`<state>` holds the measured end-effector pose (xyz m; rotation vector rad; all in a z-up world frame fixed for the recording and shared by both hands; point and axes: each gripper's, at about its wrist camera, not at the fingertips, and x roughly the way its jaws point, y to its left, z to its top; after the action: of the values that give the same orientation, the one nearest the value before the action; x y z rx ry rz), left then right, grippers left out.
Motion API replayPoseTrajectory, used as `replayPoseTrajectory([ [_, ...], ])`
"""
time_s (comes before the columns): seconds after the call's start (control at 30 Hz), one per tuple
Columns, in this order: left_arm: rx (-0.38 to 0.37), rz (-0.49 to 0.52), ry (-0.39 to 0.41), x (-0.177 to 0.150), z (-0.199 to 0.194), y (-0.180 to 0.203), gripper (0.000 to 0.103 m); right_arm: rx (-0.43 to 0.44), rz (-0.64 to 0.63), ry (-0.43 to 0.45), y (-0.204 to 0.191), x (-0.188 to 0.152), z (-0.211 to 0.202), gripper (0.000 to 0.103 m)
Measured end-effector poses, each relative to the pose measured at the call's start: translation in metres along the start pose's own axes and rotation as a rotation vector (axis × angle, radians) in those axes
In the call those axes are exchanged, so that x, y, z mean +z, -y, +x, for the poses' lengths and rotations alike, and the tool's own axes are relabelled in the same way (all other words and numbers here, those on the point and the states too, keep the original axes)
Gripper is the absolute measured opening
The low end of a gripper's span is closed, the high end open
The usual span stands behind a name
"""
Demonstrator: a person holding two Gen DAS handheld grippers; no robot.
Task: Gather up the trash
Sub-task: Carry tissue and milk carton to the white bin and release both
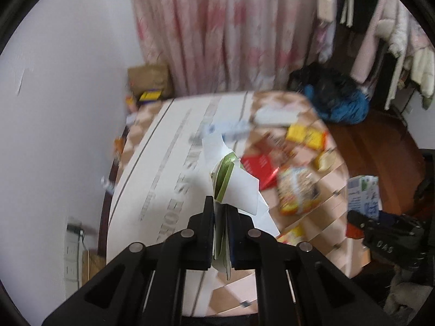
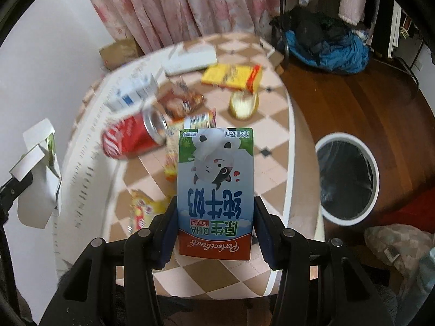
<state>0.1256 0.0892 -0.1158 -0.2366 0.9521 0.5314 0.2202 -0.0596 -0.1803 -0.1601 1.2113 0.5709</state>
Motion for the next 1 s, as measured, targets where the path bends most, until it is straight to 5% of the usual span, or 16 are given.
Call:
replayPoseTrajectory([
  [0.27, -0.146, 0.1, 0.095, 0.048, -0.03, 0.084, 0.006, 0.015, 0.083, 0.137, 0.062, 0.034, -0.071, 0.053],
  [0.5, -0.322, 0.18, 0.049, 0.071, -0.002, 0.193, 0.006, -0.076, 0.187, 0.179, 0.17, 0.046, -0.106, 0.053],
  [0.7, -0.476, 0.208, -0.145, 0.065, 0.074, 0.29, 0.006, -0.145, 0.28, 0.114, 0.255, 0.036, -0.072, 0.053],
  [1.0, -0.54, 0.228, -0.407, 0.048, 0.184, 0.376, 0.013, -0.158, 0.409, -0.055, 0.349, 0.016, 0.037, 0.053],
])
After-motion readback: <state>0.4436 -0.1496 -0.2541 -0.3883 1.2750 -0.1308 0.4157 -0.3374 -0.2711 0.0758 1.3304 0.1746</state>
